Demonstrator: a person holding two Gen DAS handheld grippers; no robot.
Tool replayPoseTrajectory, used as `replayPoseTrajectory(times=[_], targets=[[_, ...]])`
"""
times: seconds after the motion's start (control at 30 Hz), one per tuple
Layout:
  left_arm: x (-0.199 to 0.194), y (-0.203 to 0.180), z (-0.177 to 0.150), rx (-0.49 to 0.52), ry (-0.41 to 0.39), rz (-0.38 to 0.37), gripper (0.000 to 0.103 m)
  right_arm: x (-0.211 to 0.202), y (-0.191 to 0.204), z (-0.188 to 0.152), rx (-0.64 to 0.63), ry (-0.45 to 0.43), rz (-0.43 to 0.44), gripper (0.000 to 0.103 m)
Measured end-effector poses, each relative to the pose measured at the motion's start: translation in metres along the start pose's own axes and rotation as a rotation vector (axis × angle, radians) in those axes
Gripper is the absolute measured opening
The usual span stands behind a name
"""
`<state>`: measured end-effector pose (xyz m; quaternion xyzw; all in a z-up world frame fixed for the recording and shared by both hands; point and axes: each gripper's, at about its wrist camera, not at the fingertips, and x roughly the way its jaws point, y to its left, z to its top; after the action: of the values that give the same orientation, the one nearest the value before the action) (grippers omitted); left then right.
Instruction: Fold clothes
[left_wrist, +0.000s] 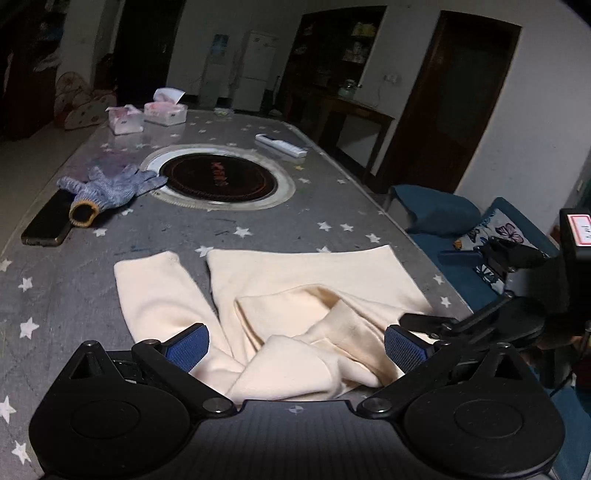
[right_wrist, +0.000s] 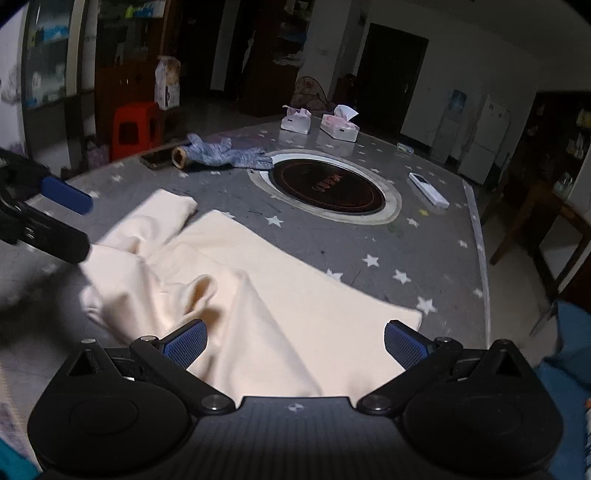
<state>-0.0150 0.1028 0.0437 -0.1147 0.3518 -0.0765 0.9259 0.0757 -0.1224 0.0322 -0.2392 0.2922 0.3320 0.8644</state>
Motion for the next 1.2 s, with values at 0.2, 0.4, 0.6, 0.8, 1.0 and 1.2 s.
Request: replayPoseTrajectory(times=[0.2, 0.4, 0.6, 0.8, 1.0, 1.2], targets=[[0.004, 0.019, -0.015, -0.044, 0.039, 0.037, 0.103, 0.044, -0.001, 0.006, -0.010, 0.072, 0.030, 0.103], [0.000, 0.038, -0.020, -0.095, 0.041, 0.084, 0.103, 0.062, 0.009, 0.006, -0.050, 0.091, 0.104, 0.103], [0.000, 0.039, -0.017, -0.104, 0.027, 0.085, 0.103, 0.031, 0.047, -0.005, -0.240, -0.003, 0.208, 0.103], [0.006, 0.026, -0.006, -0.080, 0.005, 0.053, 0.103, 0.016, 0.068, -0.015, -0.287, 0.007, 0.344, 0.103], [0.025, 0.012, 0.009, -0.072, -0.009, 0.009, 0.103, 0.008, 0.084, -0.024, -0.302, 0.046, 0.470, 0.103], [0.047, 0.004, 0.019, -0.084, 0.017, -0.039, 0.103, 0.018, 0.084, -0.020, -0.248, 0.064, 0.529, 0.103]])
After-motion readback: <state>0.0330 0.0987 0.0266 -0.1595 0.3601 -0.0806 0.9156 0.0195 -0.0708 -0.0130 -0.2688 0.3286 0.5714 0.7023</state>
